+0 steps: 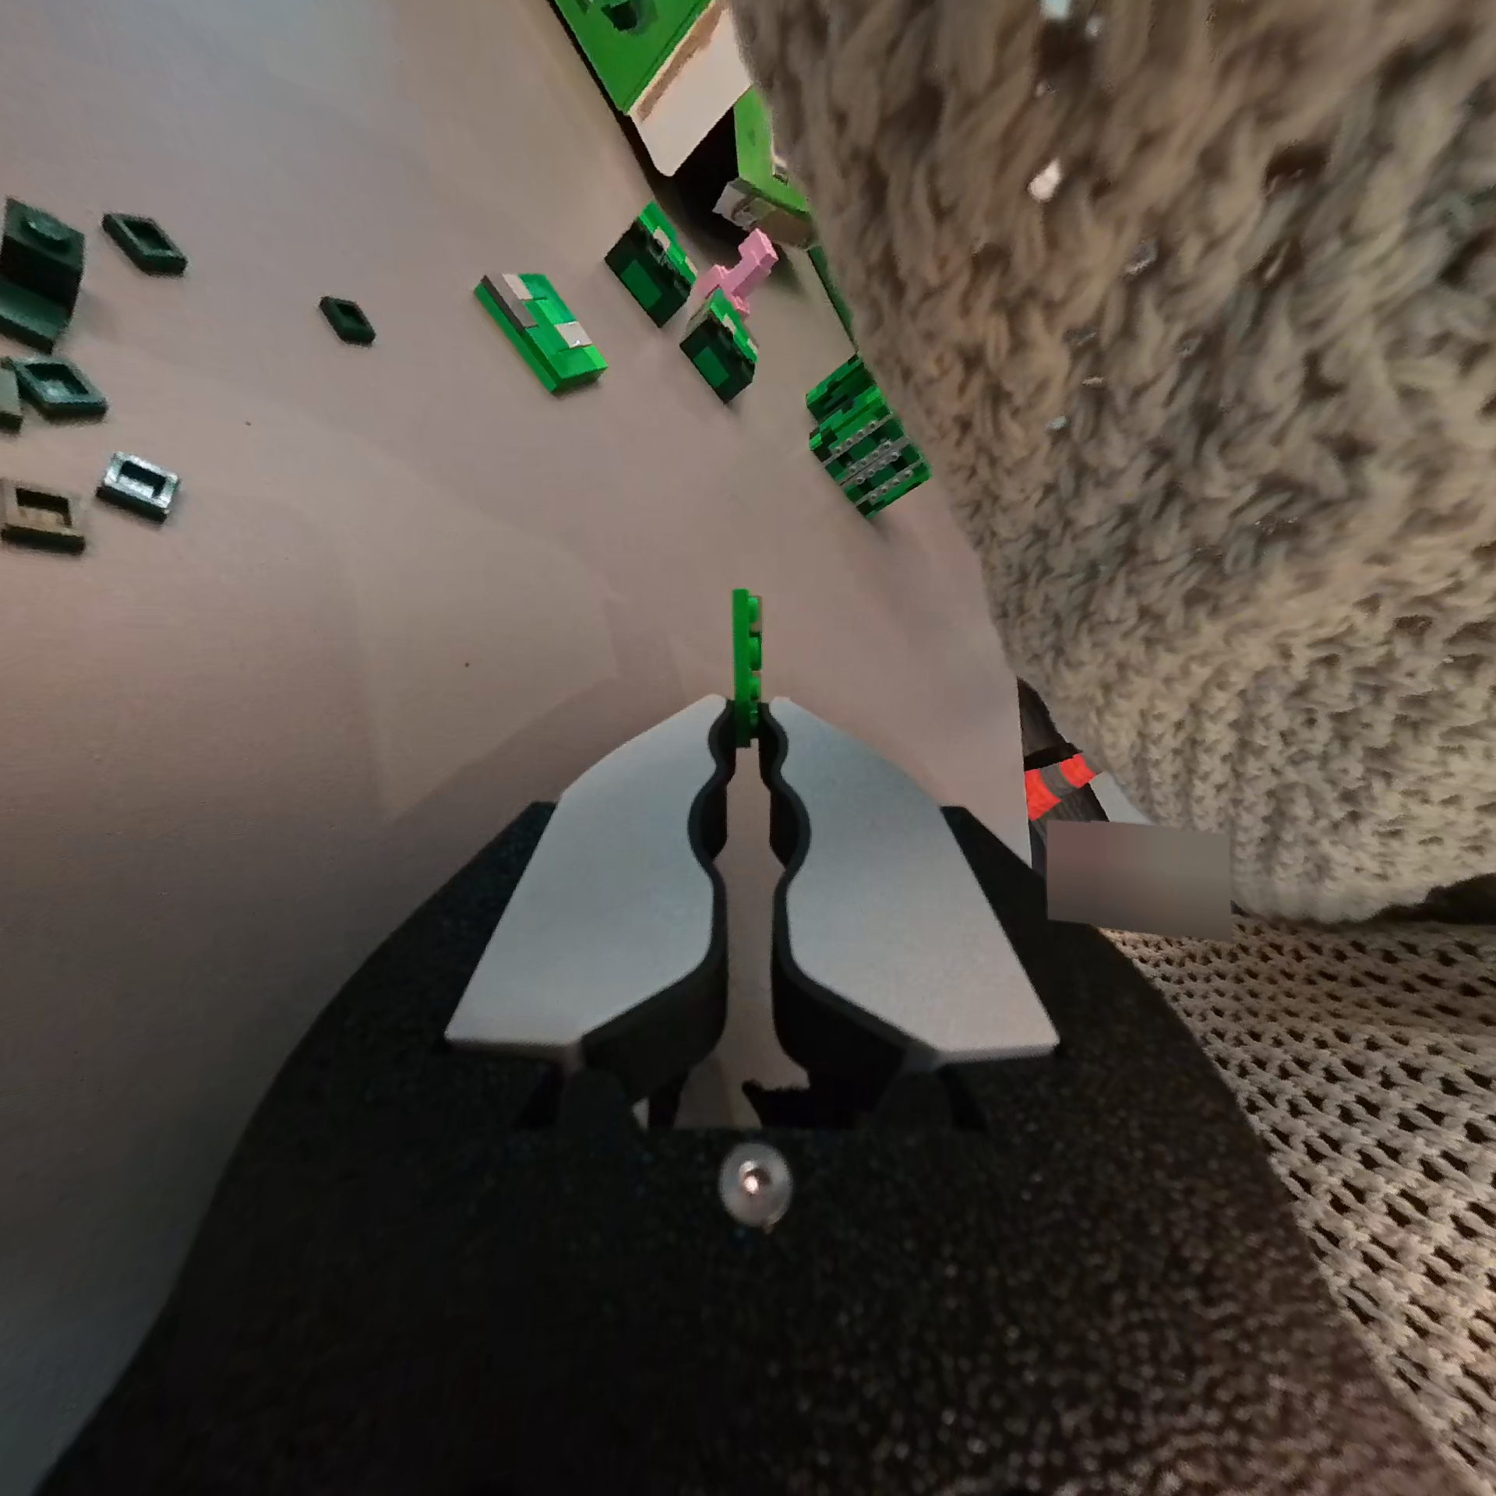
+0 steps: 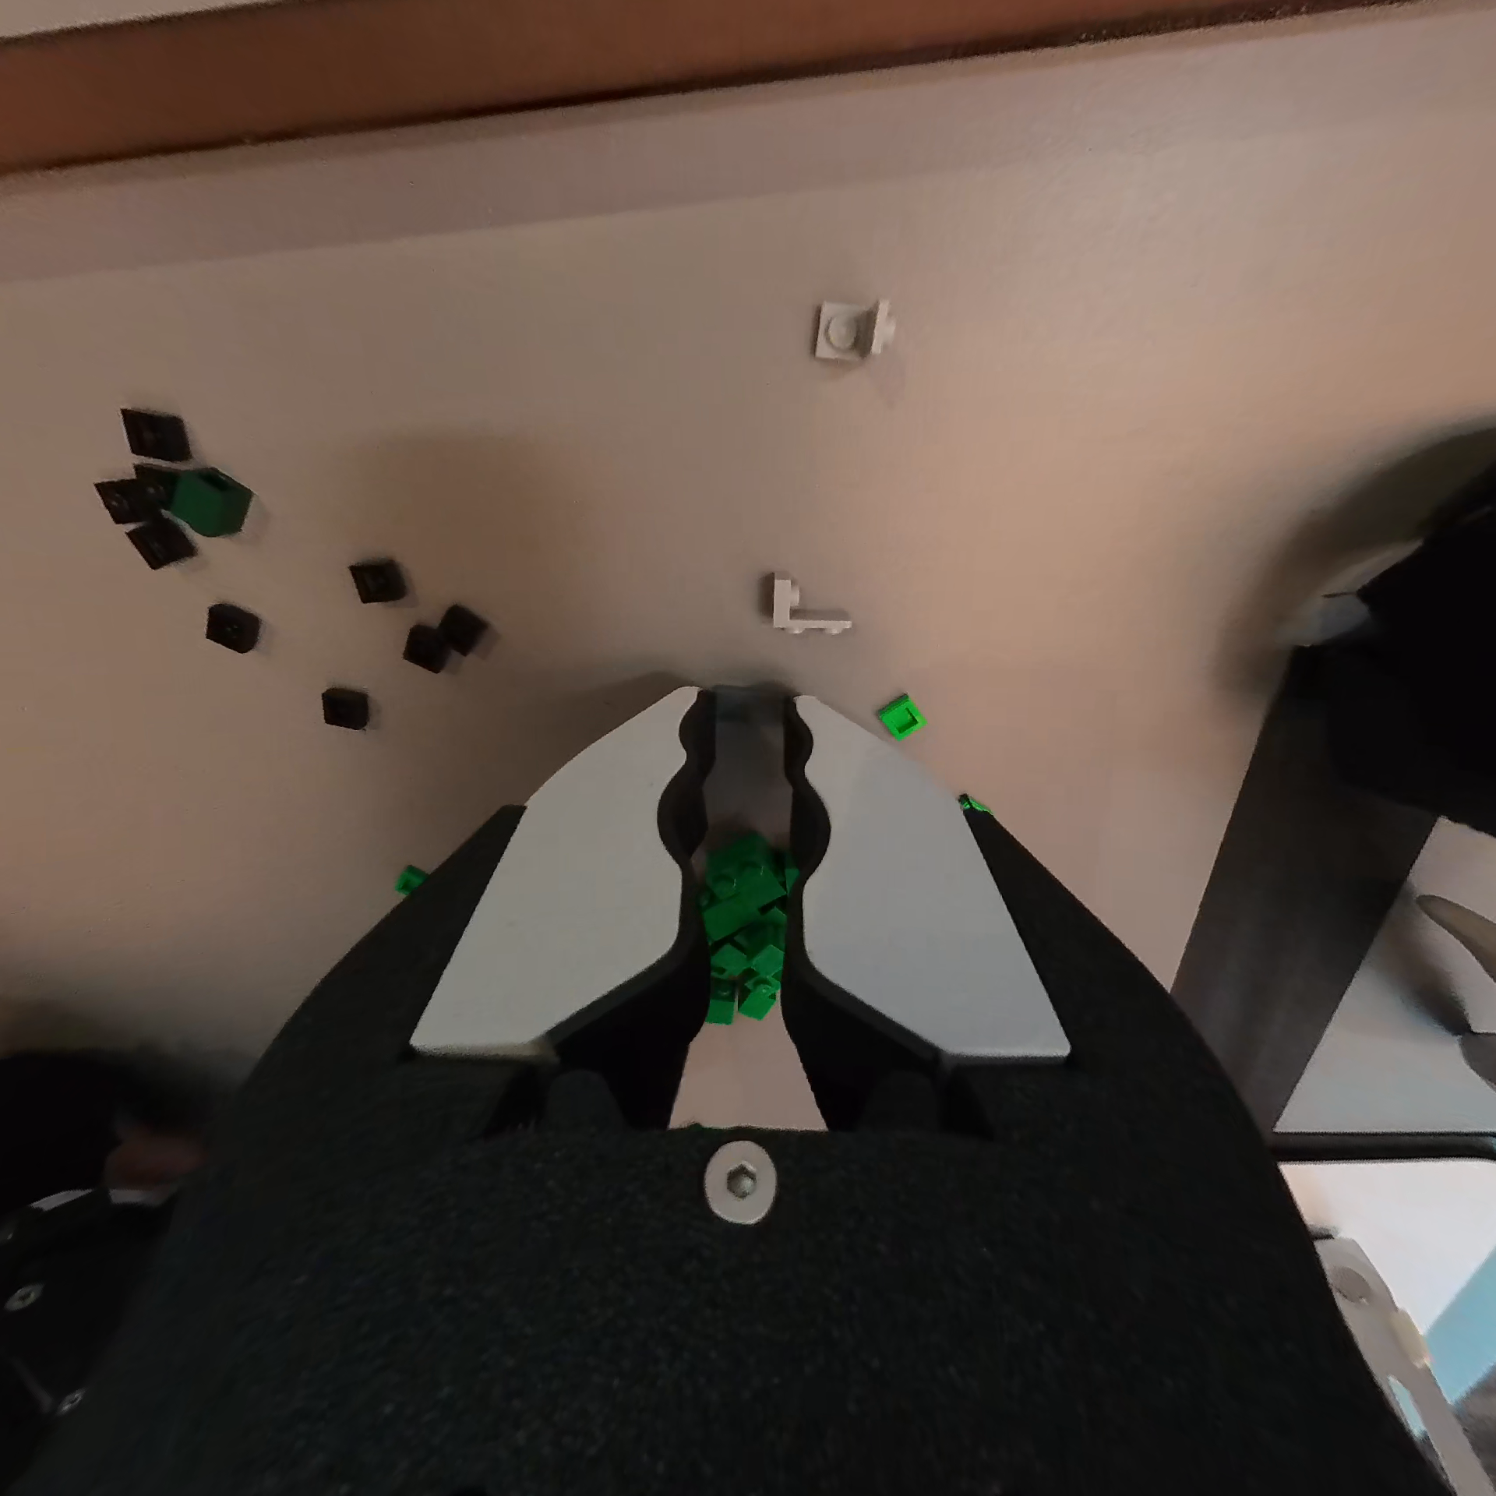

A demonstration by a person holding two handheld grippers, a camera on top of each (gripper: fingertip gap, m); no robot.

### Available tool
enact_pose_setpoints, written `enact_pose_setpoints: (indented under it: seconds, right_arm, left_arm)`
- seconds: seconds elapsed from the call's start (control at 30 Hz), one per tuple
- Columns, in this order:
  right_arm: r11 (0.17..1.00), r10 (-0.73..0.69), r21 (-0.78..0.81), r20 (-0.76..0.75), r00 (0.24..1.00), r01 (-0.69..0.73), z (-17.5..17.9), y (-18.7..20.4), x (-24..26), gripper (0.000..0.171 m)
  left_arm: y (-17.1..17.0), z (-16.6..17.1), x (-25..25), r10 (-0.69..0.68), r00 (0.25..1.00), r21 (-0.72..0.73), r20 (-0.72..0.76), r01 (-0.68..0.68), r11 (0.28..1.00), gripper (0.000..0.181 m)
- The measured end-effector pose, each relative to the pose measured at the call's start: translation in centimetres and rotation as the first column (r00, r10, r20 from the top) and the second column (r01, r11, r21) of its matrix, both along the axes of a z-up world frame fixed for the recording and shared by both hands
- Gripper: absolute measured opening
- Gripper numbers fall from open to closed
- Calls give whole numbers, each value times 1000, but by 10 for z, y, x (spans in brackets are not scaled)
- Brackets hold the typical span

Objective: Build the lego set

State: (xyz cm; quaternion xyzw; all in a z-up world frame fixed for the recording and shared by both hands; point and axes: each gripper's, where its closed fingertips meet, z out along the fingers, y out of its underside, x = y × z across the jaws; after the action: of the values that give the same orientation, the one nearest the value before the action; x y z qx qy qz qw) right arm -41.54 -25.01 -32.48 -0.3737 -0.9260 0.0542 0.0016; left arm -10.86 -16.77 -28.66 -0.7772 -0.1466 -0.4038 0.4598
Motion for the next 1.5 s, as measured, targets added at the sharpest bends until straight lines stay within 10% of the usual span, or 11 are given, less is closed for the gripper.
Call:
enact_pose_setpoints:
  seconds: [0.33,0.53,0.8,1.0,1.5]
  right_arm:
    - [988,-6,-148,-318,948,-43,61,37,48,15]
    - [914,-256,-402,-465,848,56,101,94,178,15]
    - [872,-356,-483,-524,774,74,68,102,315,15]
    - [846,-463,-518,-594,658,128,66,97,327,15]
    - [896,-380,-421,-552,742,145,42,89,335,15]
  left_arm:
    - [-1,-1,2,-13,1000,-11,11,13,1000,4]
    - [-3,-2,8,-38,998,-35,46,39,999,4]
    - [-6,-5,25,-97,989,-77,108,106,991,4]
    - [-1,-7,30,-75,995,-89,70,81,993,4]
    - [3,-11,46,-84,996,-119,25,86,989,4]
